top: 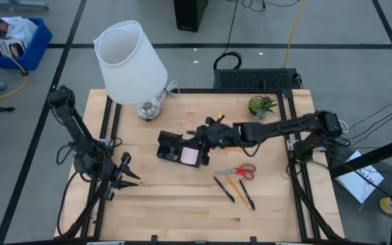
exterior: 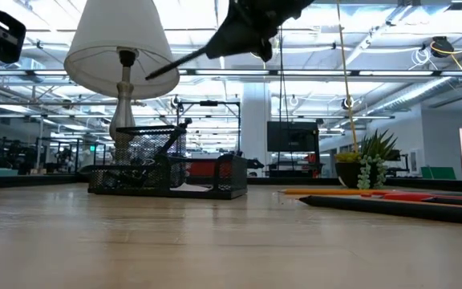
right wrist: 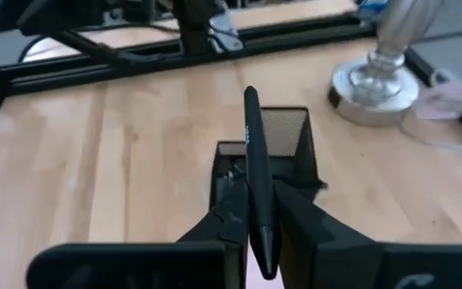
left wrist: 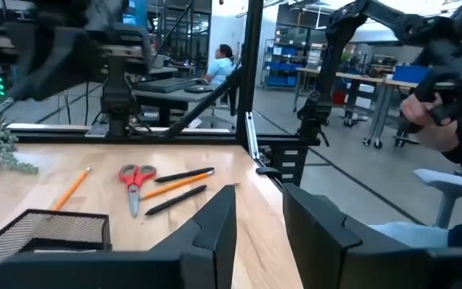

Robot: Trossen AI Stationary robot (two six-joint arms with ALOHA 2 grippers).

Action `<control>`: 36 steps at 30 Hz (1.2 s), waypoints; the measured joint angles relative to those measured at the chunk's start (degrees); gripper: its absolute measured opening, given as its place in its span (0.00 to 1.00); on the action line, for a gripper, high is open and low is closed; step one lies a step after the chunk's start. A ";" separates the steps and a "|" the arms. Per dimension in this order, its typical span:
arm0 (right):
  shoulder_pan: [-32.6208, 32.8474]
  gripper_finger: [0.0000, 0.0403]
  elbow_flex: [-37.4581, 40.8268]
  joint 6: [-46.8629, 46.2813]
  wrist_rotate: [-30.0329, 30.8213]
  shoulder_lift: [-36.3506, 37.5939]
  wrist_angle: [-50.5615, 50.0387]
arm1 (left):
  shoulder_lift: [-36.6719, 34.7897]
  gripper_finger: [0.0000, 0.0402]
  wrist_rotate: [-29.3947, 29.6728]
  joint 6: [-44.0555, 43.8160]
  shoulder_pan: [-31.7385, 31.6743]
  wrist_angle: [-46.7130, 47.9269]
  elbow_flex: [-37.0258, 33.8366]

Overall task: Pick and place office supplies into organizer
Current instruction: Put the black pen into the black desk organizer, then put the red scissors into the black desk organizer

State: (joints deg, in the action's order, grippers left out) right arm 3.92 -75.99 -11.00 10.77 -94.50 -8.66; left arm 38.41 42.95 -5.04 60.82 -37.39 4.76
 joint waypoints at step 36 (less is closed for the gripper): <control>-6.86 0.39 -16.75 7.02 -6.41 -15.38 -11.18 | -1.68 0.27 -1.81 -0.55 -0.03 2.08 -1.17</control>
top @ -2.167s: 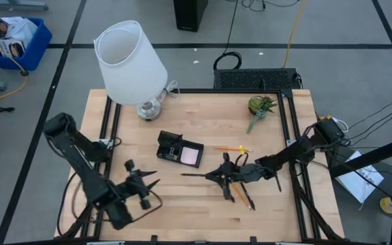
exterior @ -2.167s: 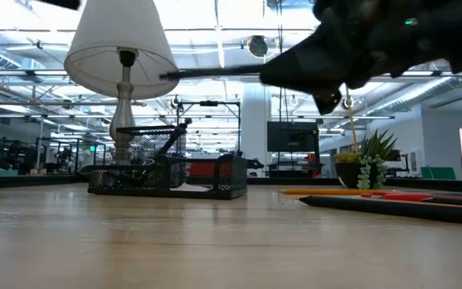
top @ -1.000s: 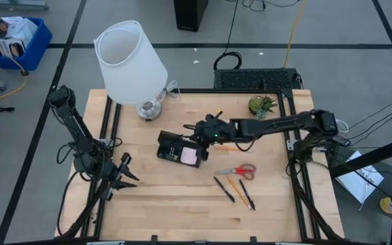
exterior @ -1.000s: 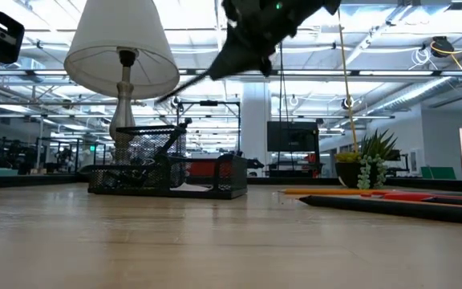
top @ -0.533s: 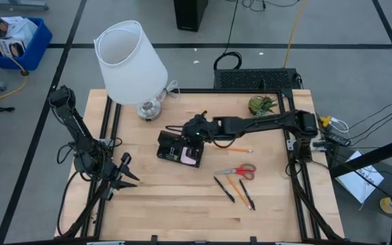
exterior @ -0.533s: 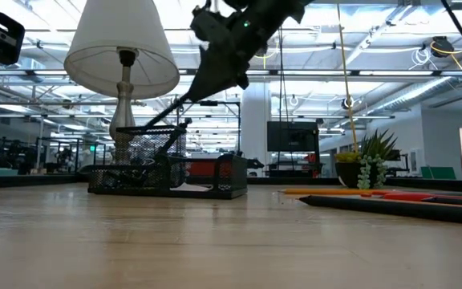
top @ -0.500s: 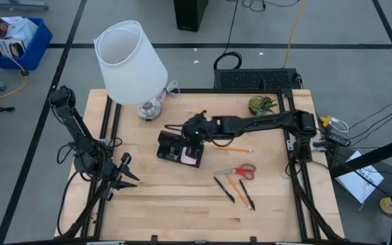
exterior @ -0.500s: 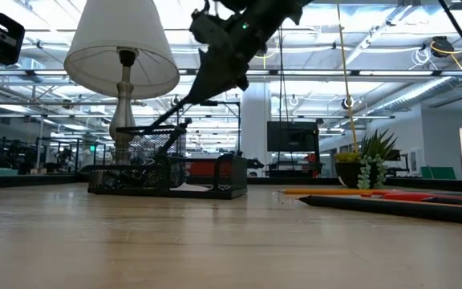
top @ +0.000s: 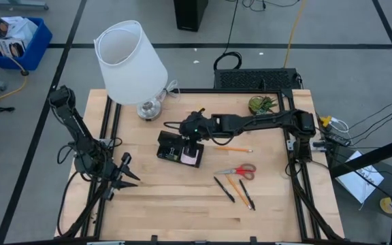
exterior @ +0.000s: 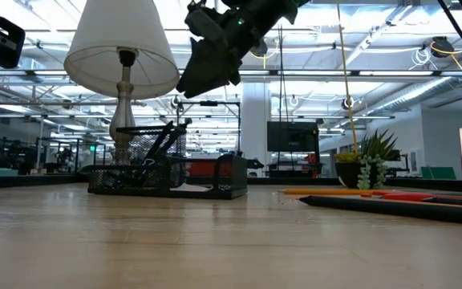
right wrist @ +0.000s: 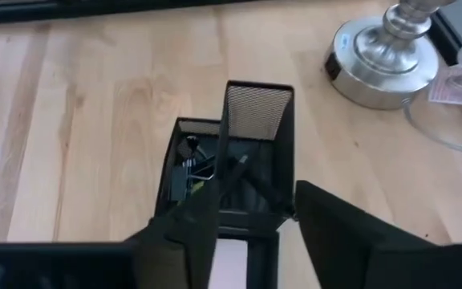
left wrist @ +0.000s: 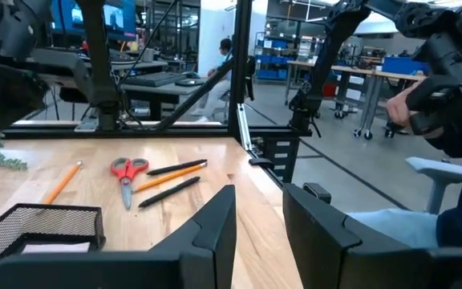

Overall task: Pick and place office supplies into organizer
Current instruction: Put the red scissors into the black desk organizer

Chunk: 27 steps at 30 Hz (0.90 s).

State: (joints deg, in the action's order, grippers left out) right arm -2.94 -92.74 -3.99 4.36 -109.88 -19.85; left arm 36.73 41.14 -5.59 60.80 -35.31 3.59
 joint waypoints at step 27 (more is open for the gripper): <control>19.98 0.39 27.89 -30.34 3.17 17.44 -14.78 | 5.19 0.27 6.96 -7.23 -0.36 1.22 0.00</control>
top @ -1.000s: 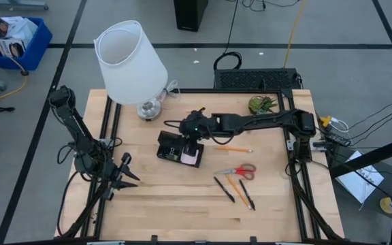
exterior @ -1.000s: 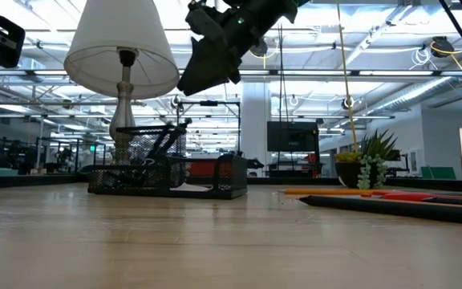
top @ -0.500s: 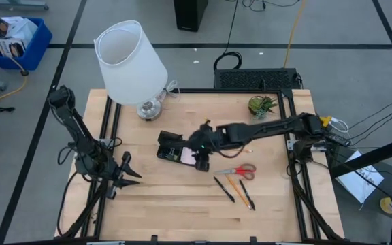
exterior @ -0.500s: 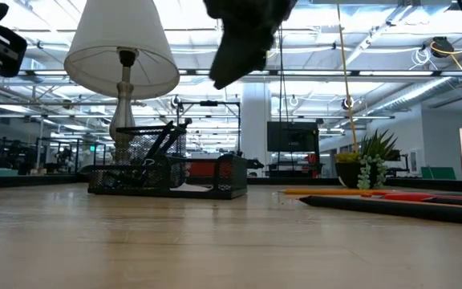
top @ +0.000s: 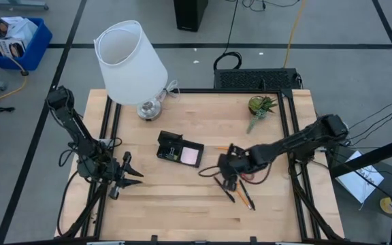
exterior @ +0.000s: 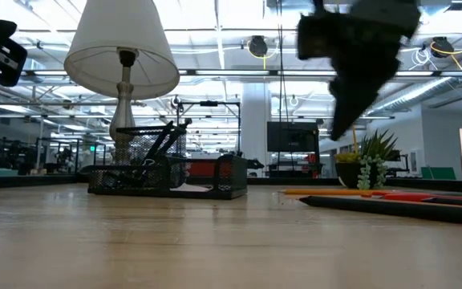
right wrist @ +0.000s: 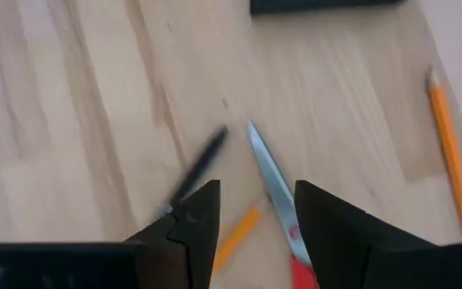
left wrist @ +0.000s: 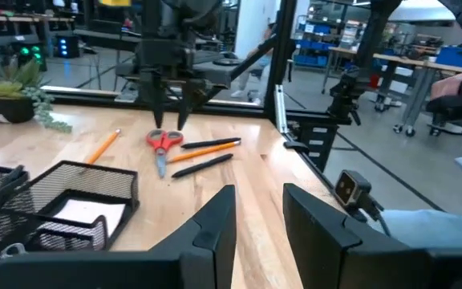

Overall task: Pick and place office supplies into organizer
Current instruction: Put the red scissors into the black desk organizer

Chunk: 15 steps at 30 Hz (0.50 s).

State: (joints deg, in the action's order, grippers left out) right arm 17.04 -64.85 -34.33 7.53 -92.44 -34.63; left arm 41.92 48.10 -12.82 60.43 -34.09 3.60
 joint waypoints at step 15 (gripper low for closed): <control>1.35 0.34 14.85 -10.89 -2.68 11.50 -10.10 | 0.08 0.27 -0.03 -2.73 -4.18 0.07 0.00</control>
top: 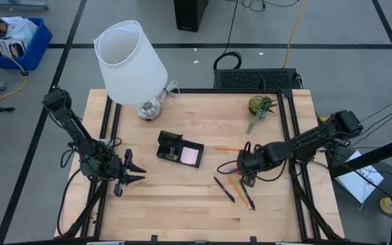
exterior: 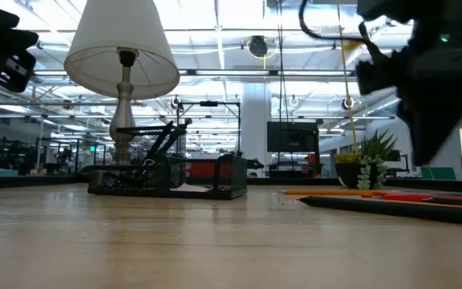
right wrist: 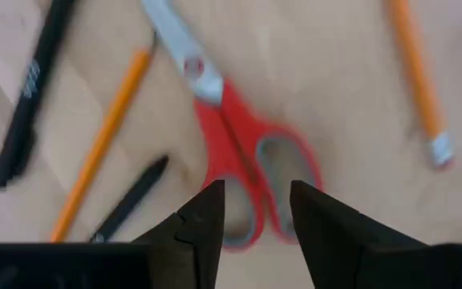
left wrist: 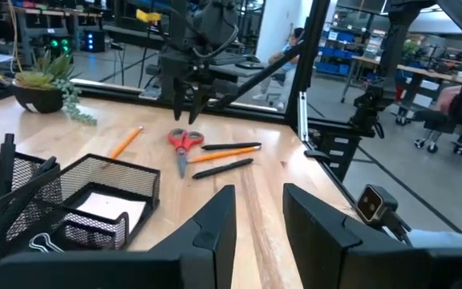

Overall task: Pick and place office supplies into organizer
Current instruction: Put the red scissors into the black desk organizer

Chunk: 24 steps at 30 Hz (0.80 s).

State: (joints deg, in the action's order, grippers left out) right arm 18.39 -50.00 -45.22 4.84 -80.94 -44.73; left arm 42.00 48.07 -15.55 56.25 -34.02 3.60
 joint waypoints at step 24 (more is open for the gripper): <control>0.55 0.33 9.25 -5.11 -6.56 0.01 6.79 | 0.02 0.27 -0.04 -2.78 0.00 2.86 0.00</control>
State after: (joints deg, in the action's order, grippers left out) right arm 18.94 -40.75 -50.33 -1.72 -80.93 -37.93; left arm 42.02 48.03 -18.33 56.25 -31.16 3.60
